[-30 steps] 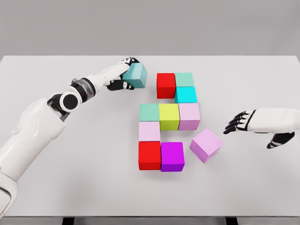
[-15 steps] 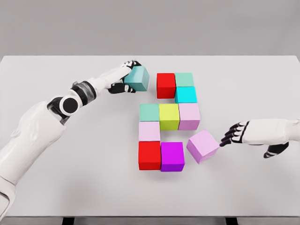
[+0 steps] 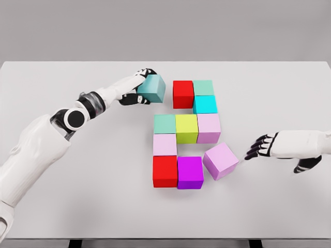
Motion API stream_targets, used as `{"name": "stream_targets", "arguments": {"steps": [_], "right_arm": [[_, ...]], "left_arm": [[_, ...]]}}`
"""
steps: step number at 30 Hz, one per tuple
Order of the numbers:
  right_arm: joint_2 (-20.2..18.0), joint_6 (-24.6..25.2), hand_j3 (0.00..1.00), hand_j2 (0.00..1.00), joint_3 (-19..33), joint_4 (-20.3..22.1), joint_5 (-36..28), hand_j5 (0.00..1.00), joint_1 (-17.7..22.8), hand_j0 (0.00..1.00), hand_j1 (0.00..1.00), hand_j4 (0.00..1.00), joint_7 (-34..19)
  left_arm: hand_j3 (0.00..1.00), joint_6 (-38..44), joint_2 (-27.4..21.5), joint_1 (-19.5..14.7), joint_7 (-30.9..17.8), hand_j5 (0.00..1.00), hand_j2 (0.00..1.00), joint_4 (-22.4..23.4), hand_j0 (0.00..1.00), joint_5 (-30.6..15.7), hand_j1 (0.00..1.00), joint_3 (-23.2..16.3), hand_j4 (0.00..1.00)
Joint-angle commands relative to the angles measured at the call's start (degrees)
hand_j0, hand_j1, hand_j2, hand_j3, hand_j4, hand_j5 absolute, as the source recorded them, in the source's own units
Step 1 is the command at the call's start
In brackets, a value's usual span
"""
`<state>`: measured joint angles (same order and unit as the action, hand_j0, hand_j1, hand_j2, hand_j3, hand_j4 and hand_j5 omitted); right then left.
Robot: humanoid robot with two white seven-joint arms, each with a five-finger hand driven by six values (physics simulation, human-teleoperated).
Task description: Assemble the squares on the desktop into the number 2
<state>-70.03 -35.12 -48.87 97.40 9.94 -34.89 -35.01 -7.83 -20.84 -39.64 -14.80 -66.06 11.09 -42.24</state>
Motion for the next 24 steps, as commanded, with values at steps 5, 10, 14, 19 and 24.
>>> {"name": "stream_targets", "arguments": {"steps": [5,10,14,19,24], "right_arm": [[1.6,0.1,1.0,1.0,1.2,-3.7,-0.9,1.0,-0.1,1.0,1.0,1.0,0.0],[1.7,0.1,1.0,1.0,1.0,-2.9,-0.7,1.0,-0.1,1.0,1.0,1.0,0.0],[1.7,0.1,1.0,1.0,0.4,-1.7,-0.4,1.0,0.1,1.0,1.0,1.0,0.0],[1.7,0.1,1.0,1.0,-0.8,-0.5,-0.4,1.0,0.0,1.0,1.0,1.0,0.0],[2.3,0.1,1.0,1.0,-0.7,-1.8,-0.1,1.0,-0.3,1.0,1.0,1.0,0.0]], "left_arm": [[0.19,-0.1,0.7,0.1,0.2,0.19,0.19,0.0,0.19,-0.4,0.19,0.0,0.19],[0.2,-0.1,1.1,0.1,0.2,0.2,0.2,0.0,0.2,-0.4,0.2,0.0,0.2],[0.28,-0.1,1.0,0.1,0.2,0.28,0.28,0.0,0.28,-0.4,0.28,0.0,0.28],[0.52,-0.1,1.0,0.1,0.3,0.52,0.52,0.0,0.52,-0.5,0.52,0.0,0.52],[0.62,-0.1,1.1,-0.1,1.9,0.62,0.62,0.5,0.62,-0.6,0.62,0.0,0.62]]}}
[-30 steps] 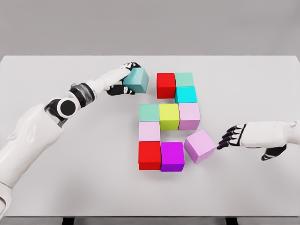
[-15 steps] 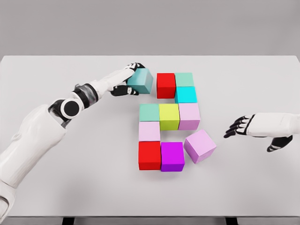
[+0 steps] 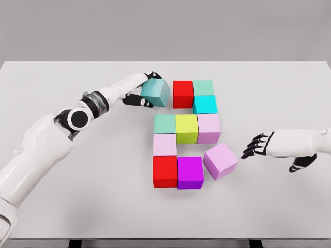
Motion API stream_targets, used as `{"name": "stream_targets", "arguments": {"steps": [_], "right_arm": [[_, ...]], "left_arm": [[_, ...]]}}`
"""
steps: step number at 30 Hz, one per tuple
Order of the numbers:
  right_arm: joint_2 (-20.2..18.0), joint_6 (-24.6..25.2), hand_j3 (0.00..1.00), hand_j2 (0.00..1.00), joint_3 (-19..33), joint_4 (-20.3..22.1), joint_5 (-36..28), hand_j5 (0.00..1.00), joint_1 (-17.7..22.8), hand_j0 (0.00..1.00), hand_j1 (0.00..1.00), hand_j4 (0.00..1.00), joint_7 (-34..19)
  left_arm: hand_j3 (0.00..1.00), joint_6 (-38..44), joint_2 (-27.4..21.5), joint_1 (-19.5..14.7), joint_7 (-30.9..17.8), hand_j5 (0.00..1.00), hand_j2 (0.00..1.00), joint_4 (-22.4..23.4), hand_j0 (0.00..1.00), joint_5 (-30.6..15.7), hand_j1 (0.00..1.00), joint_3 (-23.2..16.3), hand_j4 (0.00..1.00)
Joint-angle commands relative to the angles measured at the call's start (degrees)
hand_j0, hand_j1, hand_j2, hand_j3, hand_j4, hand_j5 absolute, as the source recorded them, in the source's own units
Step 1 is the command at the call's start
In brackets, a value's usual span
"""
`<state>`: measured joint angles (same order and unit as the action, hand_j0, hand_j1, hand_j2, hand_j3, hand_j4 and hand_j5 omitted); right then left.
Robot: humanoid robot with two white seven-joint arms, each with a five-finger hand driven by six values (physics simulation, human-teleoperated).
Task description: Assemble the squares on the desktop into the number 2
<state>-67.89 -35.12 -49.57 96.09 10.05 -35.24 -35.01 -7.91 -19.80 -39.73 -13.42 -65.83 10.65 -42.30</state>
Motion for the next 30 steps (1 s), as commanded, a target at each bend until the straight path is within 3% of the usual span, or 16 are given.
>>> {"name": "stream_targets", "arguments": {"steps": [1,4,8,13,24,28,30], "right_arm": [[0.2,0.1,1.0,1.0,0.0,-0.6,0.1,1.0,0.0,1.0,1.0,1.0,0.0],[0.6,0.1,1.0,1.0,-0.3,-0.4,0.7,1.0,0.0,1.0,1.0,1.0,0.0],[1.0,0.1,1.0,1.0,-0.2,-1.3,1.1,1.0,-0.4,1.0,1.0,1.0,0.0],[1.9,0.1,1.0,1.0,-0.2,-1.3,2.3,1.0,-0.9,1.0,1.0,1.0,0.0],[2.4,0.1,1.0,1.0,-2.2,-0.1,5.0,1.0,-0.9,1.0,1.0,1.0,0.0],[2.4,0.1,1.0,1.0,-2.2,1.5,5.0,1.0,-0.9,1.0,1.0,1.0,0.0],[2.4,0.1,1.0,1.0,-2.2,2.1,5.0,1.0,-0.9,1.0,1.0,1.0,0.0]], "left_arm": [[0.63,0.0,0.0,0.0,0.8,0.63,0.63,0.3,0.63,-0.2,0.63,0.1,0.63],[0.64,0.0,0.0,-0.2,3.1,0.64,0.64,1.4,0.64,-0.1,0.64,0.1,0.64],[0.77,0.0,0.0,-0.4,3.5,0.77,0.77,1.7,0.77,0.0,0.77,0.5,0.77],[0.85,0.2,1.0,0.1,6.6,0.85,0.85,1.7,0.85,-0.1,0.85,0.2,0.85],[0.91,-0.1,1.2,-0.1,6.7,0.91,0.91,1.4,0.91,-0.3,0.91,0.1,0.91],[1.0,-0.1,-1.2,0.0,6.7,1.0,1.0,0.7,1.0,-0.5,1.0,0.1,1.0],[1.0,-0.3,-3.2,0.2,6.7,1.0,1.0,-0.6,1.0,-0.7,1.0,0.0,1.0]]}}
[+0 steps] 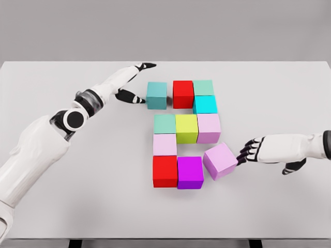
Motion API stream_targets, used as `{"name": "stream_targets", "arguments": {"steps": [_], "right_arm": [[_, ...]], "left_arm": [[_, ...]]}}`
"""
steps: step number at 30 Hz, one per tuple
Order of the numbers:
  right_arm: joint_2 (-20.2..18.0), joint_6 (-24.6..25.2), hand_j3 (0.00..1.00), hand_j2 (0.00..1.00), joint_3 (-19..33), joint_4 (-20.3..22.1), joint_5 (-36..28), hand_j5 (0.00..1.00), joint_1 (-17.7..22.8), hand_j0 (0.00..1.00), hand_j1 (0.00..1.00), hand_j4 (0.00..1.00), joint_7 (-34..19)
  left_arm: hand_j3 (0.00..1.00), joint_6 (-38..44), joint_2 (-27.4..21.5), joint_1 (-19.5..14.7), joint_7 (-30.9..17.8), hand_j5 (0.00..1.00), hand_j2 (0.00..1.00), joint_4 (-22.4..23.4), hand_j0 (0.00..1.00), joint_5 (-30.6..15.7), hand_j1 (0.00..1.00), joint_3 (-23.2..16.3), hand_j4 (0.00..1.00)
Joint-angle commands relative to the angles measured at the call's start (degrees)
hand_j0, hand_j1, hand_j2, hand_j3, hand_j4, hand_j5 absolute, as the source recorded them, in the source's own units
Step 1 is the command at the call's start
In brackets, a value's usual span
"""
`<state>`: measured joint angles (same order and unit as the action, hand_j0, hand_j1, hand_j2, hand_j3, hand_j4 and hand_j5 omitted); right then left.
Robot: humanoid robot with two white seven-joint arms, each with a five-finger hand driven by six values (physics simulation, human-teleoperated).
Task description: Assemble the squares on the desktop into the number 2
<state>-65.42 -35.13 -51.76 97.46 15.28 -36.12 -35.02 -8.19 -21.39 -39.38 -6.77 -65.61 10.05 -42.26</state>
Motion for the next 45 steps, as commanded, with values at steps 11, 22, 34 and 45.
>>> {"name": "stream_targets", "arguments": {"steps": [11,22,34,45], "right_arm": [[-0.2,0.1,1.0,1.0,0.0,2.6,-0.2,1.0,0.3,1.0,1.0,1.0,0.0],[-0.8,0.1,1.0,1.0,0.0,3.3,-0.1,1.0,0.6,1.0,1.0,1.0,0.0],[-0.3,0.1,1.0,1.0,3.5,-9.3,-20.3,1.0,-3.2,1.0,1.0,1.0,0.0],[1.4,0.1,1.0,1.0,-5.5,-11.8,-38.7,1.0,-3.2,1.0,1.0,1.0,0.0]], "left_arm": [[0.46,4.6,-7.4,-3.5,-7.1,0.46,0.46,5.9,0.46,0.7,0.46,-5.3,0.46],[0.46,3.9,-1.4,-4.3,-7.1,0.46,0.46,6.6,0.46,2.7,0.46,-5.6,0.46],[0.46,2.1,0.2,-4.4,-7.2,0.46,0.46,6.6,0.46,2.6,0.46,-6.3,0.46],[0.46,1.3,-0.6,-4.4,-7.0,0.46,0.46,7.2,0.46,2.3,0.46,-5.6,0.46]]}}
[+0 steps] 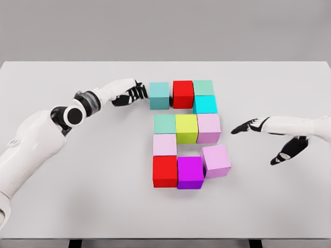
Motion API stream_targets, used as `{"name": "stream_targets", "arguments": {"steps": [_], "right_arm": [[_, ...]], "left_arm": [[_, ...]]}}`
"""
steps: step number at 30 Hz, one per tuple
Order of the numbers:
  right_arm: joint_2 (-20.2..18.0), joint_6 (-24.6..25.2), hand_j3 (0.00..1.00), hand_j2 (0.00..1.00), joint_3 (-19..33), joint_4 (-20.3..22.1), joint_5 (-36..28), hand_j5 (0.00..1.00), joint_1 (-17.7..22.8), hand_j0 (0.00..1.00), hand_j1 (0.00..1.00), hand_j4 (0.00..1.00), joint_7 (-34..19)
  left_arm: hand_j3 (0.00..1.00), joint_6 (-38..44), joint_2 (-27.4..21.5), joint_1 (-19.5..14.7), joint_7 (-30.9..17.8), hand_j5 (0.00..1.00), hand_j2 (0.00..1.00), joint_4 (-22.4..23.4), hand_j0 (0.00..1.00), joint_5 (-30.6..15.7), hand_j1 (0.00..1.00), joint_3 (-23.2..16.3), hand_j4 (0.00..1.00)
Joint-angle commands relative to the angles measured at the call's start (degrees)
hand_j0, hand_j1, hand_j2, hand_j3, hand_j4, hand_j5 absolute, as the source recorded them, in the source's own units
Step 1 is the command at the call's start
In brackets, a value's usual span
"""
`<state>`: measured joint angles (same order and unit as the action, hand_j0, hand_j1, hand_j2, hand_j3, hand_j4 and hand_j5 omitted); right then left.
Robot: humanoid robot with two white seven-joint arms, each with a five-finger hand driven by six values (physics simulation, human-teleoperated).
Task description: Assemble the squares on the desktop into the number 2
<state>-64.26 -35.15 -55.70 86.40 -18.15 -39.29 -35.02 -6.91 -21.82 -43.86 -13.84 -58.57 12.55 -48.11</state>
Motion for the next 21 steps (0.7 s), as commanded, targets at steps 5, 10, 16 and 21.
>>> {"name": "stream_targets", "arguments": {"steps": [5,10,16,21], "right_arm": [[3.1,0.1,1.0,1.0,-5.3,-6.2,-12.9,1.0,-0.1,1.0,1.0,1.0,0.0],[5.6,0.1,1.0,1.0,-7.5,-8.5,-13.0,1.0,-0.1,1.0,1.0,1.0,0.0],[6.3,0.1,1.0,1.0,-9.1,-9.2,-12.5,1.0,-0.1,1.0,1.0,1.0,0.0],[7.0,0.1,1.0,1.0,-9.8,-9.5,-12.5,1.0,-0.5,1.0,1.0,1.0,0.0]], "left_arm": [[0.46,0.4,0.6,-0.9,0.0,0.46,0.46,4.3,0.46,-0.1,0.46,-0.3,0.46],[0.46,0.2,2.5,-1.6,0.1,0.46,0.46,5.3,0.46,0.1,0.46,-0.4,0.46],[0.45,-1.7,3.3,-1.8,0.3,0.45,0.45,4.6,0.45,-0.2,0.45,-0.3,0.45],[0.45,-3.2,3.3,-1.8,0.4,0.45,0.45,4.3,0.45,-0.2,0.45,-0.4,0.45]]}}
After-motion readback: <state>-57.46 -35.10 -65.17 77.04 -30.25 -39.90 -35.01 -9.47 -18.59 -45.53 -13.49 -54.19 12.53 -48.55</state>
